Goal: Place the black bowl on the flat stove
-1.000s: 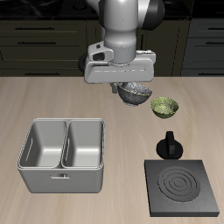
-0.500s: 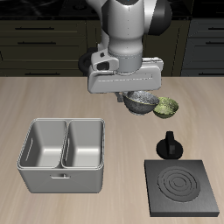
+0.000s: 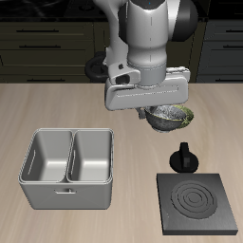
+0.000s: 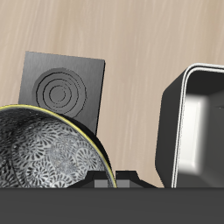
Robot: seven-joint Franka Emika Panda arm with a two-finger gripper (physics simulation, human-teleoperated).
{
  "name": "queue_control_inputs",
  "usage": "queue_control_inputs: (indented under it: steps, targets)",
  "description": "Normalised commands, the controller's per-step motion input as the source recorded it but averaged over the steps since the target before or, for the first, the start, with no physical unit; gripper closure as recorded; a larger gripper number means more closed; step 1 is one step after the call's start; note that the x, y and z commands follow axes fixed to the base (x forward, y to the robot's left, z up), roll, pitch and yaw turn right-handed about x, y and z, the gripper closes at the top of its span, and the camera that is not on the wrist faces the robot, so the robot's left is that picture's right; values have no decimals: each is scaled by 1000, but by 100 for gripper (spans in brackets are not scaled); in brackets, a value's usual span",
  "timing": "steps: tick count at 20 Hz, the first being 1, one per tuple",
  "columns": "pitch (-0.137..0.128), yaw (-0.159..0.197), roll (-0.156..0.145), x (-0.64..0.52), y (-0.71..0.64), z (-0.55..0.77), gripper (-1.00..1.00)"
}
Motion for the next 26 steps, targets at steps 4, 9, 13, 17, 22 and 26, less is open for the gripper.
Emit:
queue_control_inputs:
  steps: [4, 9, 13, 17, 22, 26]
  targets:
    - [2, 19, 18, 226, 195, 44, 100]
    - [19, 4, 3, 279, 175, -17, 100]
    - [19, 8, -13, 238, 193, -21, 100]
    - [28, 2, -36, 232, 183, -50, 100]
    - [26, -8, 6, 174, 167, -46, 100]
    - [-3, -5, 23, 79, 205, 36, 100]
